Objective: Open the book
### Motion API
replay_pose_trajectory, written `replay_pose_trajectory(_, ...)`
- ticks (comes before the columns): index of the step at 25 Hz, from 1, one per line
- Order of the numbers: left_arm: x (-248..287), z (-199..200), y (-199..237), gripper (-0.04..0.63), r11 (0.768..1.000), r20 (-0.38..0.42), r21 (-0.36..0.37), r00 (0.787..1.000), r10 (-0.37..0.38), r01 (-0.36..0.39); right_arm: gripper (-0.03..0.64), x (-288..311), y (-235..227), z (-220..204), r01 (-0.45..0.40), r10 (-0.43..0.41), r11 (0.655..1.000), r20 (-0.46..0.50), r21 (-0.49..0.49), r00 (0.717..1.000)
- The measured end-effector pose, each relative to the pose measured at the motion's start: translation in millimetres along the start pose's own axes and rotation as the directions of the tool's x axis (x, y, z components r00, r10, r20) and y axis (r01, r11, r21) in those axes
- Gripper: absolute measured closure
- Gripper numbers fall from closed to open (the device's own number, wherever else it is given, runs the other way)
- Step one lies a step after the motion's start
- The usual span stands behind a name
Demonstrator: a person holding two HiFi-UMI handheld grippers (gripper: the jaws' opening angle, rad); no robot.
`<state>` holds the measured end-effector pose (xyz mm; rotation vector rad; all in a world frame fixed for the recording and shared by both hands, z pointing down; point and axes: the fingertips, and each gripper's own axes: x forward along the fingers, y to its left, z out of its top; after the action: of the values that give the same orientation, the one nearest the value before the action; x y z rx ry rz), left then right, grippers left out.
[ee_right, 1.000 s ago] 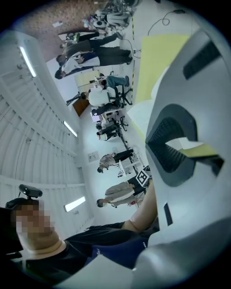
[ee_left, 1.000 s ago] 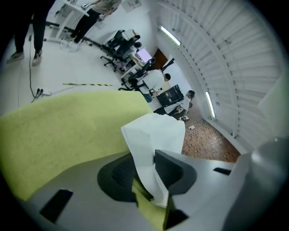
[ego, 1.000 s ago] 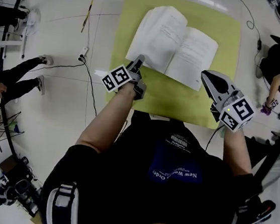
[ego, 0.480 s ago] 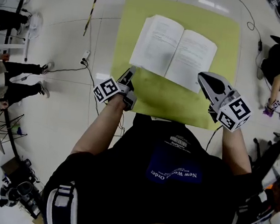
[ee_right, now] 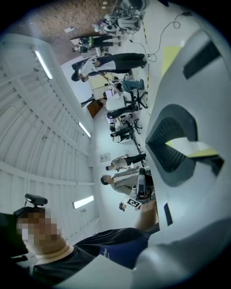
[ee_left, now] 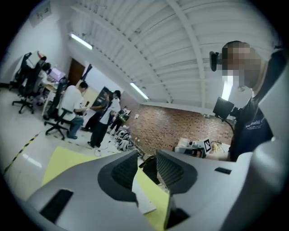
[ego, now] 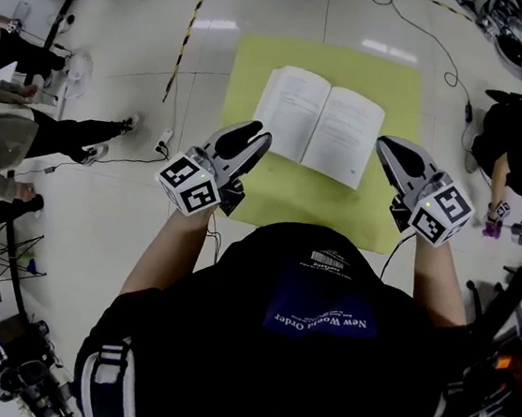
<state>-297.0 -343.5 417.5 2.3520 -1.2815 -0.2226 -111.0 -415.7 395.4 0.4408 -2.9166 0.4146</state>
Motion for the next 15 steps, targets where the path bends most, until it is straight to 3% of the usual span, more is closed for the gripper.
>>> replay_pose_trajectory(6, 27, 62, -69, 0.466, 0.967, 0.03, 0.198, 0.985, -0.17, 0.161, 0.63, -39, 2, 55, 0.061, -0.056, 0.997, 0.101, -0.047, 0.993)
replay_pose_trajectory(9, 32, 57, -95, 0.51, 0.962, 0.014, 0.207, 0.983, -0.185, 0.179, 0.63, -56, 8, 57, 0.098, -0.097, 0.995, 0.115, -0.005, 0.989)
replay_pose_trajectory(15, 28, 53, -110, 0.514, 0.966, 0.025, 0.177, 0.98, -0.197, 0.19, 0.63, -72, 9, 54, 0.117, -0.129, 0.989, 0.145, 0.087, 0.981)
